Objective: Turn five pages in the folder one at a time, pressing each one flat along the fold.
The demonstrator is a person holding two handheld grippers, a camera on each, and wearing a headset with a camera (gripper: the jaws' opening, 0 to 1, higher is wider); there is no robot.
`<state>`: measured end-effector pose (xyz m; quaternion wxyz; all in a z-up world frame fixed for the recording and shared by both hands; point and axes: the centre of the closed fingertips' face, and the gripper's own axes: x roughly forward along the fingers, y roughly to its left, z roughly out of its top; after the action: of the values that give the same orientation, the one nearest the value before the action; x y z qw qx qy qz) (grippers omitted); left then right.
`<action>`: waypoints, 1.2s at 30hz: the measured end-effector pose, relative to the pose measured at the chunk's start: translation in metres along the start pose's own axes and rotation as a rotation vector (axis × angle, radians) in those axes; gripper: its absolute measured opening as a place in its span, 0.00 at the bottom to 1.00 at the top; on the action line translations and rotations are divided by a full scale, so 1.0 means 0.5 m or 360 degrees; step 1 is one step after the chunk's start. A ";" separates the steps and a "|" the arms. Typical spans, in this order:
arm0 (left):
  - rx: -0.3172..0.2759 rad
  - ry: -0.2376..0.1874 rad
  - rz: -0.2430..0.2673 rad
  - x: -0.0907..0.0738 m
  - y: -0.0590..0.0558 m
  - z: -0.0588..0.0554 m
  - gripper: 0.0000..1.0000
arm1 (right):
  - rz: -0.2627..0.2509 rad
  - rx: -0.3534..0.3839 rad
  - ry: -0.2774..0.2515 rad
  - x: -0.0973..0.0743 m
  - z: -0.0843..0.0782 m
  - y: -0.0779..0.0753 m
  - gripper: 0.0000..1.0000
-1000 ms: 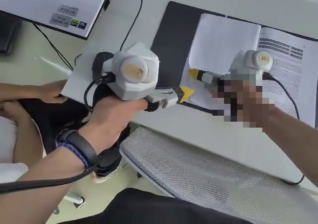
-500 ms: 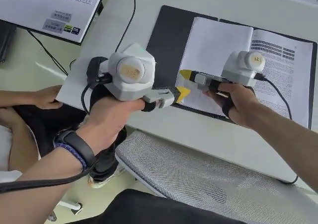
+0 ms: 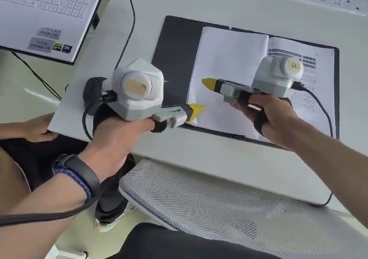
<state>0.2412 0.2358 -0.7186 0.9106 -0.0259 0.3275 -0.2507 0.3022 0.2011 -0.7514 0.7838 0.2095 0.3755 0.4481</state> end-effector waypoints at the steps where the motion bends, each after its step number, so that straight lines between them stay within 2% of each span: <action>1: 0.0001 0.0000 -0.0002 0.005 0.001 0.001 0.55 | -0.0010 -0.0016 -0.0016 -0.008 0.007 -0.002 0.13; 5: 0.0016 0.0010 -0.0011 0.022 0.000 0.003 0.53 | -0.0045 -0.0071 -0.0080 -0.051 0.033 -0.008 0.11; 9: 0.0031 0.0017 -0.0021 0.036 -0.002 0.005 0.50 | -0.0076 -0.0145 -0.0104 -0.092 0.043 -0.011 0.08; 17: 0.0092 0.0027 -0.0043 0.059 -0.010 0.013 0.44 | -0.0161 -0.0194 -0.0193 -0.185 0.053 -0.025 0.00; 22: 0.0115 0.0039 -0.0046 0.071 -0.013 0.010 0.36 | -0.0194 -0.0195 -0.0226 -0.234 0.045 -0.029 0.00; 24: 0.0127 0.0043 -0.0038 0.078 -0.012 0.004 0.33 | -0.0206 -0.0196 -0.0235 -0.250 0.040 -0.032 0.00; 29: 0.0154 0.0107 -0.0050 0.099 -0.017 -0.029 0.27 | -0.0226 -0.0174 -0.0253 -0.278 0.024 -0.039 0.00; 36: 0.0165 0.0197 -0.0044 0.133 -0.013 -0.082 0.12 | -0.0239 -0.0149 -0.0279 -0.285 0.020 -0.044 0.00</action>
<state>0.2570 0.2035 -0.7882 0.8852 0.0324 0.3693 -0.2811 0.2766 0.0672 -0.7027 0.8540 0.1824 0.2987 0.3850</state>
